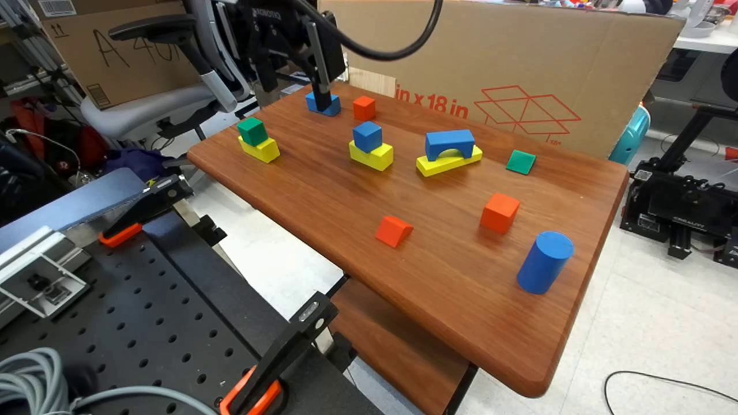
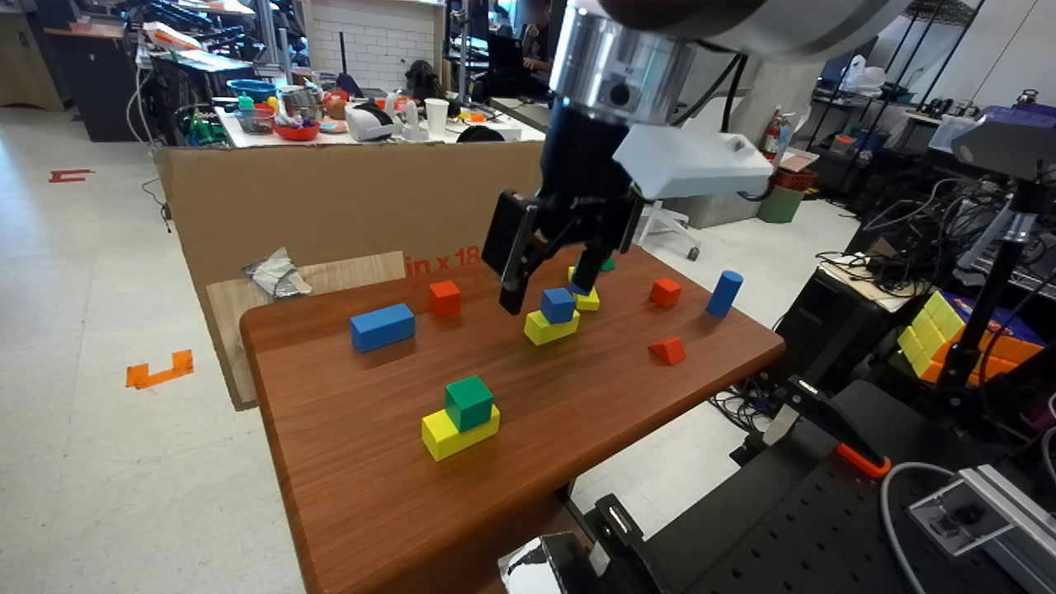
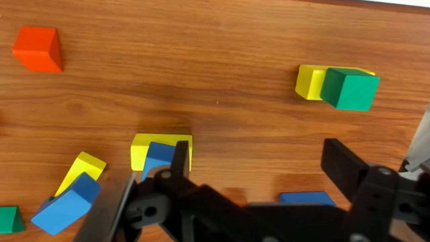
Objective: Pick up the blue object and put it on the table
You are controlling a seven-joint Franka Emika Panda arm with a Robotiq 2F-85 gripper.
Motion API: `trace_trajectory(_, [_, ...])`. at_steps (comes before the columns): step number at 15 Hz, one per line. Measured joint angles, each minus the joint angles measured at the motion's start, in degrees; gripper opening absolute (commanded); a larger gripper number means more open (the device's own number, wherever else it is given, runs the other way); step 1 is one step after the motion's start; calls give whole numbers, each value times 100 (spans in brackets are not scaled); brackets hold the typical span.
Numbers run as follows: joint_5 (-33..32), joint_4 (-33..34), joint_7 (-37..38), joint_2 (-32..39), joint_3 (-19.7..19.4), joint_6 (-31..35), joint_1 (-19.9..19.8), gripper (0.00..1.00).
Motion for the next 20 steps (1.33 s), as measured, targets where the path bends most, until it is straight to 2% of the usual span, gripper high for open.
trace_trajectory(4, [-3, 274, 33, 349, -104, -96, -19, 100])
trace_trajectory(9, [-26, 543, 221, 411, -452, -613, -25, 100])
trace_trajectory(12, [-33, 715, 230, 534, -613, -701, -55, 100])
trace_trajectory(20, [-37, 1190, 230, 1136, -670, -688, -121, 100])
